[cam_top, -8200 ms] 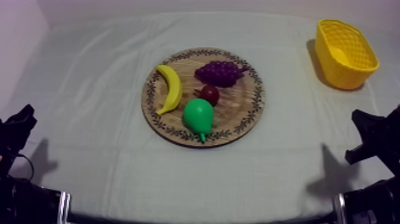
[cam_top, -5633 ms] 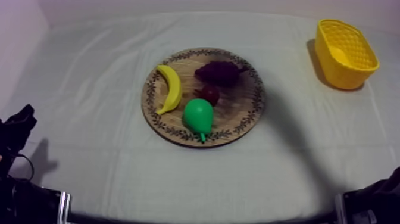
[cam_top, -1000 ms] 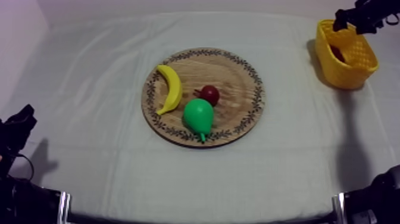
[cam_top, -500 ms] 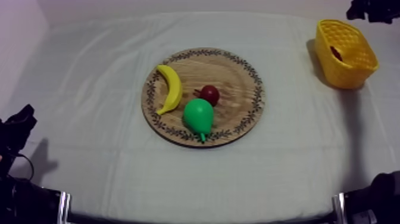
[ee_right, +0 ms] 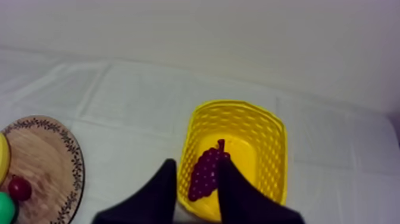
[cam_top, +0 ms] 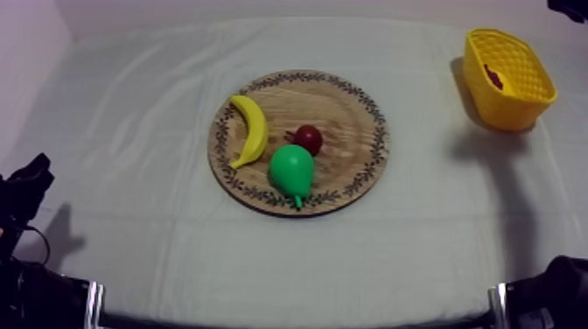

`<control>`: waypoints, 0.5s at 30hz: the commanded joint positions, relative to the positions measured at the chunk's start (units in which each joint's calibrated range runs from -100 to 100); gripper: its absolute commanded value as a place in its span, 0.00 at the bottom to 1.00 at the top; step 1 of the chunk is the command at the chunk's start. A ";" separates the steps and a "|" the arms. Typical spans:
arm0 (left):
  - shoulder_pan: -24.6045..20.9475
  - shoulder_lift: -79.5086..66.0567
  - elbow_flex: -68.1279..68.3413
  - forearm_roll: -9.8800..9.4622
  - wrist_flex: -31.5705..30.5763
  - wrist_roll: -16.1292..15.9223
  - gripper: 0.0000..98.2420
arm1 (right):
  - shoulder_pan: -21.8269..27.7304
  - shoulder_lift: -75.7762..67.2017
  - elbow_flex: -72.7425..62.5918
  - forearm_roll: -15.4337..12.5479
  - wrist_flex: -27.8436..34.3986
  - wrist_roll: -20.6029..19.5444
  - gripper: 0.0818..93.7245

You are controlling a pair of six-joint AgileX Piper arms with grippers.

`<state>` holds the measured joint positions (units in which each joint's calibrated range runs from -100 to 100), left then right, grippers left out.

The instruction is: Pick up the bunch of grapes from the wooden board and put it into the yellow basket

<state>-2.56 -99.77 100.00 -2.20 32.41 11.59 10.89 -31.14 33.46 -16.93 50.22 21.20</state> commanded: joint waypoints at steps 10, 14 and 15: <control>-0.01 0.03 0.00 -0.02 0.01 0.01 0.00 | -2.53 -26.19 27.90 -1.12 -10.13 2.25 0.03; -0.01 0.03 0.00 -0.02 0.01 0.01 0.00 | -3.36 -33.21 36.33 -1.24 -12.20 2.15 0.01; -0.01 0.03 0.00 -0.02 0.01 0.01 0.00 | -3.69 -34.81 38.25 -1.10 -12.59 1.98 0.01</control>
<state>-2.56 -99.77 100.00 -2.20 32.41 11.59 7.45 -61.09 65.55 -18.18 37.93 23.35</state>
